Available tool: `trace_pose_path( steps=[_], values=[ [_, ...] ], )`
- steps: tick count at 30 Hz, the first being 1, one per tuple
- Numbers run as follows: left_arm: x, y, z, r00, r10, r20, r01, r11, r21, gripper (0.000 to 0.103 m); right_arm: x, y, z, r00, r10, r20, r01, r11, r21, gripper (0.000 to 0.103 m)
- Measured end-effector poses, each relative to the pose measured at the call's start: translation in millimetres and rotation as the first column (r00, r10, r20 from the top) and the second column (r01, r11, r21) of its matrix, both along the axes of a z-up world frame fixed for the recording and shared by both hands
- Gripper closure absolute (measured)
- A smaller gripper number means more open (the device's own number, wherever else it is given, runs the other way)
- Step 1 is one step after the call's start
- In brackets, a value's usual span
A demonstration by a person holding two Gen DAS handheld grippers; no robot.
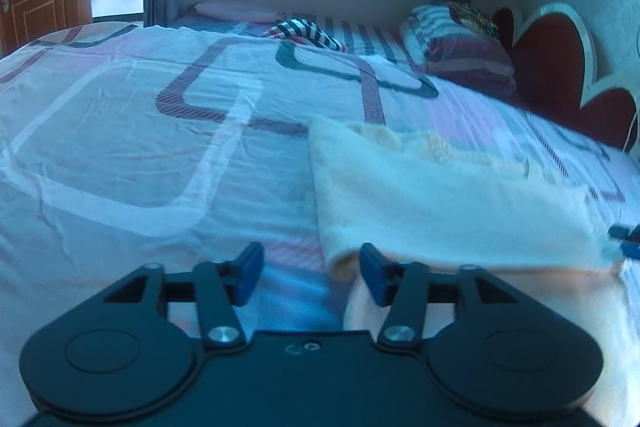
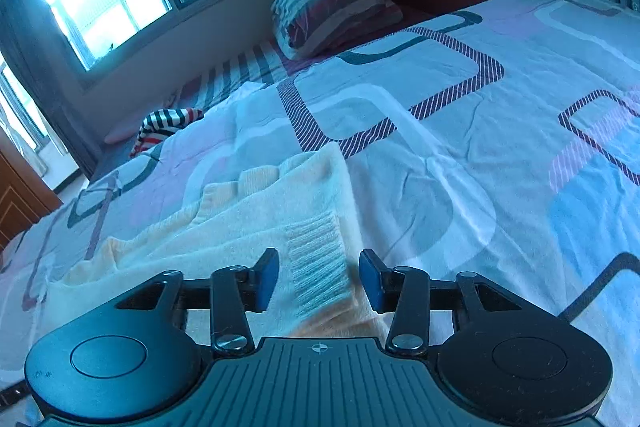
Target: Fold small clothes
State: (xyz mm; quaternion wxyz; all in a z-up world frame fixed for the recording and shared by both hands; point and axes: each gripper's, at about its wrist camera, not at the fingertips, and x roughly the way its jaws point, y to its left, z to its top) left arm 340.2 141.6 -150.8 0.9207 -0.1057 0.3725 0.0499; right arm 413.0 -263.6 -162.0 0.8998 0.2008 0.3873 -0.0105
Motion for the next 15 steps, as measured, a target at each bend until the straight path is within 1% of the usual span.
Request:
trace_pose_path(
  steps=[4,8,12,14,15],
  values=[
    [21,0,1,1.0,0.0,-0.001,0.0,1.0,-0.027,0.046,17,0,-9,1.0,0.008,-0.019,-0.008,1.0,-0.007,0.059],
    [46,3,-5,1.0,0.015,-0.009,-0.015,0.999,-0.045,0.046,33,5,-13,1.0,0.015,-0.018,-0.015,0.999,-0.028,0.059],
    [70,7,-10,0.999,0.034,-0.017,-0.035,0.997,-0.075,0.046,36,15,-12,0.998,0.055,0.005,-0.054,0.994,-0.097,0.06],
    [81,10,-14,0.999,0.047,-0.026,-0.049,0.995,-0.087,0.046,37,20,-15,0.997,0.075,-0.001,-0.074,0.99,-0.117,0.075],
    [85,11,-16,0.998,0.052,-0.03,-0.054,0.994,-0.097,0.046,37,22,-16,0.997,0.083,-0.004,-0.083,0.988,-0.132,0.085]
  ],
)
